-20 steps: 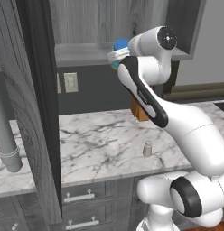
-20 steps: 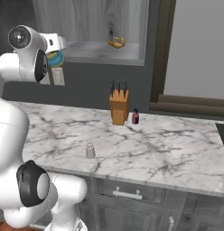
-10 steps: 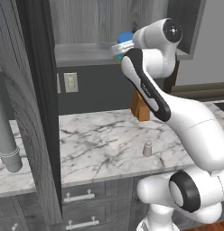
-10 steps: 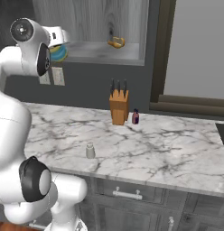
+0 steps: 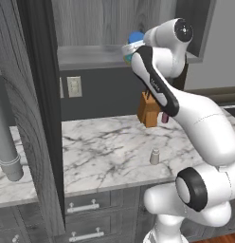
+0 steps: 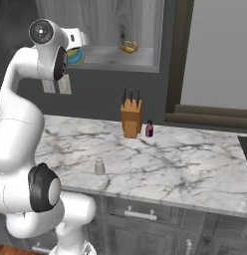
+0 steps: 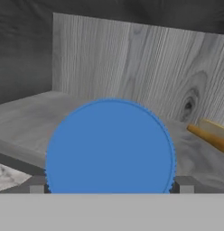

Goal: Pick the shaker and mayonnaise from the counter and place them in the cabinet.

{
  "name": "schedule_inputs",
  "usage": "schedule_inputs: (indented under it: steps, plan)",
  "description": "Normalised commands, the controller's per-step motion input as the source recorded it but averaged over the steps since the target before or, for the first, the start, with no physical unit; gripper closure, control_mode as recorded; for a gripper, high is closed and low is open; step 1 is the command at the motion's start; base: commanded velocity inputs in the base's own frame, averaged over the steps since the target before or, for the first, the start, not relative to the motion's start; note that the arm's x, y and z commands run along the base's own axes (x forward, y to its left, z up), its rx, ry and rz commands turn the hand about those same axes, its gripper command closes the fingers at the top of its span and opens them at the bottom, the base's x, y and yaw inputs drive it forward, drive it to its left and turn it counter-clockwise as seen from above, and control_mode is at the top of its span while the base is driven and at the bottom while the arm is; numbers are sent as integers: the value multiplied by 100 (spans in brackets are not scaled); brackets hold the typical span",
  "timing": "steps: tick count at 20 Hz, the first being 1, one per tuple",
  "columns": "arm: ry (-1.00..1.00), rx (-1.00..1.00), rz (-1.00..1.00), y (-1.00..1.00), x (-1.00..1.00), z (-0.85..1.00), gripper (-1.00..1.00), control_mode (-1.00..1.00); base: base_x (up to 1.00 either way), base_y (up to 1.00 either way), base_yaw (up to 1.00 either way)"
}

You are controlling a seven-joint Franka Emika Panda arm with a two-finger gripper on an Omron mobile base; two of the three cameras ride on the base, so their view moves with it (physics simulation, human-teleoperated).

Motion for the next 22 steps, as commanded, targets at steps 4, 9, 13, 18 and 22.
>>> schedule_inputs:
  steps: [4,9,13,18,22]
  plan:
    - [0,0,-1,-15,32,0,100,-100,0,0,0]
    - [0,0,-6,-10,31,0,100,-100,0,0,0]
    - [0,0,-7,-6,29,0,100,-100,0,0,0]
    - [0,0,-12,-2,22,0,100,-100,0,0,0]
    - [0,1,-11,0,15,-15,100,-100,0,0,0]
